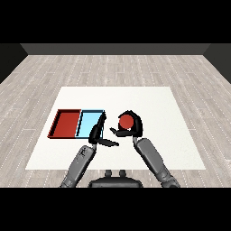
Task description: Pick the red can and put it in the red box
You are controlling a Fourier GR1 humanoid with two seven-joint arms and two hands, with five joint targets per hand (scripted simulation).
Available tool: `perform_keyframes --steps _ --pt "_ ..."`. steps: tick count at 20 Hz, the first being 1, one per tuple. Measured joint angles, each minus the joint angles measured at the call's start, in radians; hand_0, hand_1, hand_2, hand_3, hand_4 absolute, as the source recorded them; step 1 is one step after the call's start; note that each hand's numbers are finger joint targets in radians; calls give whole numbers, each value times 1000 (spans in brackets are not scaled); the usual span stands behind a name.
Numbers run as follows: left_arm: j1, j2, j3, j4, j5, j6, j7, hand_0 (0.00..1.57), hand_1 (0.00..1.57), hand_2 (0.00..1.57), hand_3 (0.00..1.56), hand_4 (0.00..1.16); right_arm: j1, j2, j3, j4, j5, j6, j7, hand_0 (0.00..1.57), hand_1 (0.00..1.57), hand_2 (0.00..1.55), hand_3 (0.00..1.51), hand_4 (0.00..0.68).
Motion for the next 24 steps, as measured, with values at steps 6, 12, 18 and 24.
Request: perform_keyframes --steps 6,12,18,24 --pt "-33 0 -6 74 38 2 -20 0 0 0 0 0 27 28 -31 -13 30 61 -17 1460 1460 1427 1386 652" --pt "-68 0 -49 131 88 48 -42 0 0 0 0 0 20 44 -5 5 34 55 -38 1473 1473 1441 1386 675" --pt "-53 0 -91 119 110 67 -48 0 0 0 0 0 6 49 30 13 10 24 -57 1459 1459 1435 1403 654" --pt "-106 0 -111 196 169 69 -90 0 0 0 0 0 -9 50 81 21 -54 -4 -74 1514 1514 1454 1419 657"
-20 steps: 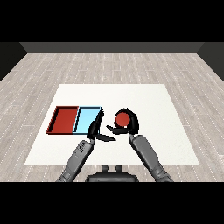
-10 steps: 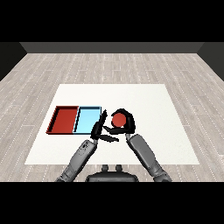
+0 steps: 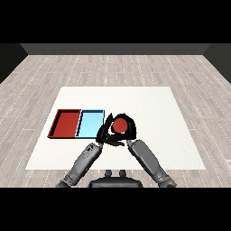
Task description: Pick the red can and put it in the red box
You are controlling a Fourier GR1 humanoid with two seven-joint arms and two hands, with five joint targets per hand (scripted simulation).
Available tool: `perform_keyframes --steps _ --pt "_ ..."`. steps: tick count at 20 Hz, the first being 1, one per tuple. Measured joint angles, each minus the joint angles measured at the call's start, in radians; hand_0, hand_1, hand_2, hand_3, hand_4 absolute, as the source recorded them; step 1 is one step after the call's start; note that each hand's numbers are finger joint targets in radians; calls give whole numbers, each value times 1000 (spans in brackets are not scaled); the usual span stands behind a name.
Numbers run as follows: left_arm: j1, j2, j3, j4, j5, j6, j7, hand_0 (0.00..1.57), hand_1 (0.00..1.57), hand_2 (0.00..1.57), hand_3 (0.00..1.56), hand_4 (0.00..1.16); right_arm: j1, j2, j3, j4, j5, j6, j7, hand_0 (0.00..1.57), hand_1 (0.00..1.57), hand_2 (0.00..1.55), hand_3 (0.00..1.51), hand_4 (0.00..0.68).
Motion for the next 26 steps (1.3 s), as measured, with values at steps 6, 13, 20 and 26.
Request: perform_keyframes --steps 6,13,20,26 --pt "4 9 -29 -8 25 22 26 0 0 0 0 0 -18 0 18 -17 -26 -14 11 1522 1522 1453 1406 648" --pt "-12 17 -40 31 75 57 -14 0 0 0 0 821 -52 -7 72 -1 -17 -86 15 1534 1534 1468 1405 649" --pt "-23 14 -58 31 112 207 -12 1571 1571 1567 1483 1116 -53 -10 96 13 -32 -102 -6 1500 1500 1446 1390 653" --pt "-60 19 -73 53 139 271 -17 1571 1571 1554 1474 1137 -45 -12 86 -23 -15 -93 27 1483 1483 1442 1392 642"
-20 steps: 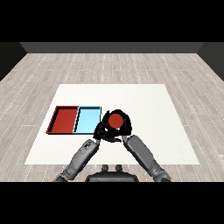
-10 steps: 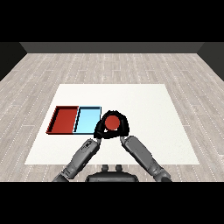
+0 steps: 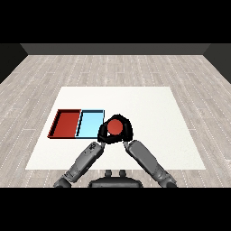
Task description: Pick the red can and put it in the red box
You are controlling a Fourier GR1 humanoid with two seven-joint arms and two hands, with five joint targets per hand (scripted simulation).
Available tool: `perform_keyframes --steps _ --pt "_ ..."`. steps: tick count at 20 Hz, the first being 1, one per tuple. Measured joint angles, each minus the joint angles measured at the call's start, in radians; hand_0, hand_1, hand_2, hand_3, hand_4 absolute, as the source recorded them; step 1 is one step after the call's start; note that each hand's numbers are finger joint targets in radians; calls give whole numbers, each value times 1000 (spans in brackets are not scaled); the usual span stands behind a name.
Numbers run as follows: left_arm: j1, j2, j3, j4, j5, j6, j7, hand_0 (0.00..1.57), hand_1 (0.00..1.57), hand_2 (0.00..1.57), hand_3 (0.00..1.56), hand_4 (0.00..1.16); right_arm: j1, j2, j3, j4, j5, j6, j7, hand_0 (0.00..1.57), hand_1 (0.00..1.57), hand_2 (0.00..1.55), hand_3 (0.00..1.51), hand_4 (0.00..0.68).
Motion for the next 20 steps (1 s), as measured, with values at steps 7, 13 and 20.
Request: perform_keyframes --steps 7,13,20 --pt "12 -8 16 24 3 29 -79 1571 1571 1571 1513 1147 4 12 -8 20 -35 29 -22 923 923 935 532 0" --pt "-2 -10 15 24 32 38 -141 1571 1571 1571 1513 1147 -1 11 -14 35 24 28 65 0 0 0 0 0" --pt "-8 -8 20 27 23 62 -147 1571 1571 1571 1495 1133 -29 7 -14 76 7 17 78 0 0 0 0 0"
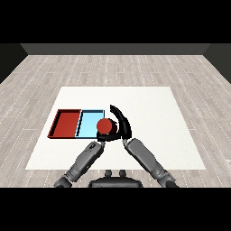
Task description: Pick the red can and put it in the red box
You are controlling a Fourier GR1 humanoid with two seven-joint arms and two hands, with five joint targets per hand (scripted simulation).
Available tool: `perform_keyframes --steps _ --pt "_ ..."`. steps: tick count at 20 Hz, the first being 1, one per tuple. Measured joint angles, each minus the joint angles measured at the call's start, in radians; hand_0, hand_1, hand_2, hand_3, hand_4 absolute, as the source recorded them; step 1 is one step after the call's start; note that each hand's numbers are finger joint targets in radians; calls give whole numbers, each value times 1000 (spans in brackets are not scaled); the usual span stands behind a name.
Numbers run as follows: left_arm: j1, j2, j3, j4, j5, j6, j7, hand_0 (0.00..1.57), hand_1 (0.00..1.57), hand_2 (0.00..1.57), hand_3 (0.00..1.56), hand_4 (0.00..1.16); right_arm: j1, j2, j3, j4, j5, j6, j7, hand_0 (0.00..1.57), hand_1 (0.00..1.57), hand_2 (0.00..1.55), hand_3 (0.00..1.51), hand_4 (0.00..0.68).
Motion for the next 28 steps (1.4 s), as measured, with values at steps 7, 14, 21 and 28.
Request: perform_keyframes --steps 7,14,21,28 --pt "8 -2 -13 -9 -25 35 6 1571 1571 1571 1476 1132 33 1 -10 -25 19 5 17 0 0 0 0 0" --pt "-6 -8 37 -6 -47 21 14 1571 1571 1559 1460 1134 124 -30 -92 -132 4 97 41 0 0 0 0 0" --pt "24 38 92 -72 -88 2 53 1571 1571 1571 1484 1135 249 -102 -181 -293 -40 186 39 0 0 0 0 0" --pt "36 155 203 -140 -104 -13 118 1571 1571 1571 1486 1125 417 -187 -262 -439 -88 254 38 0 0 0 0 0"
